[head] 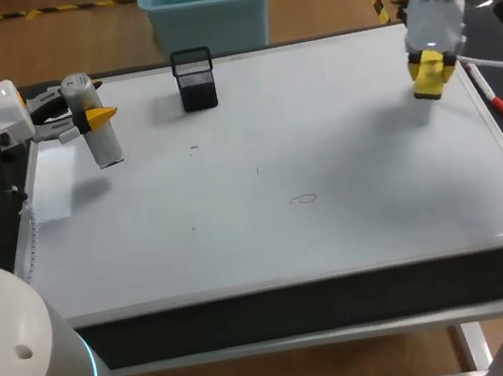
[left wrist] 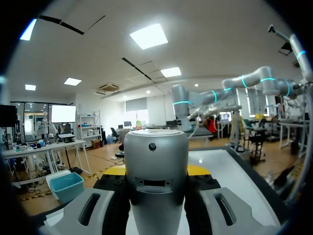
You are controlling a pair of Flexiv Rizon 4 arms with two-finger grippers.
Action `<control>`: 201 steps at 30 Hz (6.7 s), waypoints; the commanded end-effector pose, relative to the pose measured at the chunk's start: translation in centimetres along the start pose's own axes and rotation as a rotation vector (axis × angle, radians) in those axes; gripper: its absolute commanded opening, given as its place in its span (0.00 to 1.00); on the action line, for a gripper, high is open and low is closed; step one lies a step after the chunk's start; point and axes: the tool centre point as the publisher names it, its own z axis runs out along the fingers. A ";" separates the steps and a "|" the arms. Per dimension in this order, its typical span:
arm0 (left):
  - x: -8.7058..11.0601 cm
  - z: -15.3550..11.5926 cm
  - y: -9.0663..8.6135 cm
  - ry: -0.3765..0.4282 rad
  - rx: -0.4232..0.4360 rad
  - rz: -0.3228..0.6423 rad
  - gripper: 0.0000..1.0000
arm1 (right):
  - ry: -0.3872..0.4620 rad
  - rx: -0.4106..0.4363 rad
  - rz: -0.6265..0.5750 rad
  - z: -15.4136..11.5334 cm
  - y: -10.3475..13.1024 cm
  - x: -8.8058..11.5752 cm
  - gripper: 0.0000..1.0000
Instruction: Pick up the inspection probe, press it on each red-marked spot on the whiteboard one by one, put down the probe, pick up the eraser, and wipe off all the red marks.
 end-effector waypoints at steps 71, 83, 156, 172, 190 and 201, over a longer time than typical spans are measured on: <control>21.7 20.7 -0.5 0.618 0.152 0.020 0.00 | -0.057 -0.032 0.059 0.4 -1.5 3.8 0.00; 24.7 24.7 0.7 0.685 0.138 -0.022 0.00 | -0.057 -0.032 0.059 0.4 -1.5 3.8 0.00; 23.9 25.2 2.3 0.654 0.063 -0.116 0.00 | -0.057 -0.032 0.059 0.4 -1.5 3.8 0.00; 15.5 15.0 -2.0 0.464 0.070 -0.085 0.00 | -0.057 -0.032 0.059 0.4 -1.5 3.8 0.00; 6.2 4.1 0.0 0.314 0.083 -0.100 0.00 | -0.057 -0.032 0.059 0.4 -1.5 3.8 0.00; 3.1 1.3 0.8 0.250 0.068 -0.121 0.00 | -0.057 -0.032 0.059 0.4 -1.5 3.8 0.00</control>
